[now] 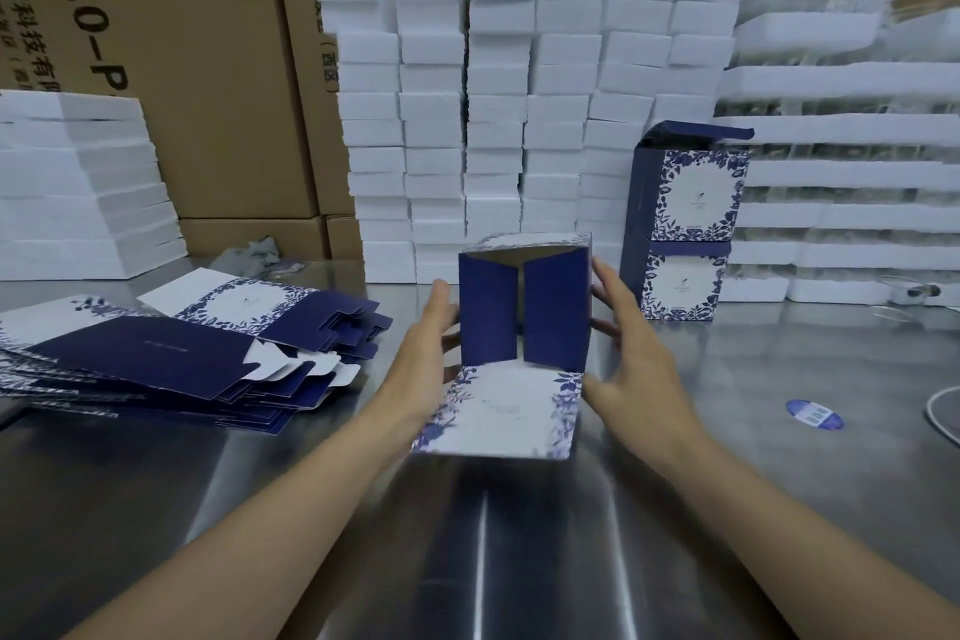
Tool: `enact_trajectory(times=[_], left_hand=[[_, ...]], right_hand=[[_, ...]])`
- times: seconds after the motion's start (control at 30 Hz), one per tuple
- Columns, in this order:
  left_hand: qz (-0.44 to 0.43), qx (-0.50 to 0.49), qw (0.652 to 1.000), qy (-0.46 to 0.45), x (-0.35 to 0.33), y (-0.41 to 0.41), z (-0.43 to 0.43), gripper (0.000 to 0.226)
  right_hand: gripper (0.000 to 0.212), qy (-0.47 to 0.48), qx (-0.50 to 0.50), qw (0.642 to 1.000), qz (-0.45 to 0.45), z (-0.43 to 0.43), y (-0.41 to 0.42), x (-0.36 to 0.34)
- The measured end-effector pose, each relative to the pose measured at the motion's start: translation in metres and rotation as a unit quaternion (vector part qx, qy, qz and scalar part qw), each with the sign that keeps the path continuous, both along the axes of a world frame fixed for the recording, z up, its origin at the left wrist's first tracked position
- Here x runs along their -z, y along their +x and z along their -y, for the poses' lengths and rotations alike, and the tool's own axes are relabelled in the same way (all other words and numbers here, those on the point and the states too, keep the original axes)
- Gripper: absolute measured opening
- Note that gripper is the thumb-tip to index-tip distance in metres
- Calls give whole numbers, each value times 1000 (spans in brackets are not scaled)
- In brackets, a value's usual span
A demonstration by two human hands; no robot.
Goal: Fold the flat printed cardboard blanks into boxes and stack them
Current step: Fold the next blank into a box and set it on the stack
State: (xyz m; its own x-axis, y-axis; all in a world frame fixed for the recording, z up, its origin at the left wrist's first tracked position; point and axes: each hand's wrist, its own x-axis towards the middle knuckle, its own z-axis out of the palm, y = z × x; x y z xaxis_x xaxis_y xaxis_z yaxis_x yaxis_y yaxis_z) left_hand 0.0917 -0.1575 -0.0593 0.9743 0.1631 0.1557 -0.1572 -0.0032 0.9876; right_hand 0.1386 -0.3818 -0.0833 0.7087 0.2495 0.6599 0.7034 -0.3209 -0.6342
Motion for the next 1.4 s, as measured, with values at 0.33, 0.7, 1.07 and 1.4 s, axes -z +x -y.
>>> enact_trajectory(times=[0.33, 0.7, 1.07, 1.4], left_hand=[[228, -50, 961, 146, 0, -11, 2, 55], [143, -128, 978, 85, -3, -12, 10, 25], [386, -180, 809, 405, -4, -24, 19, 9], [342, -186, 854, 345, -2, -23, 27, 7]], right_hand=[[38, -39, 27, 994, 94, 6, -7, -16], [25, 147, 25, 989, -8, -17, -19, -18], [13, -50, 76, 972, 216, -23, -34, -21], [9, -22, 50, 984, 172, -26, -32, -21]])
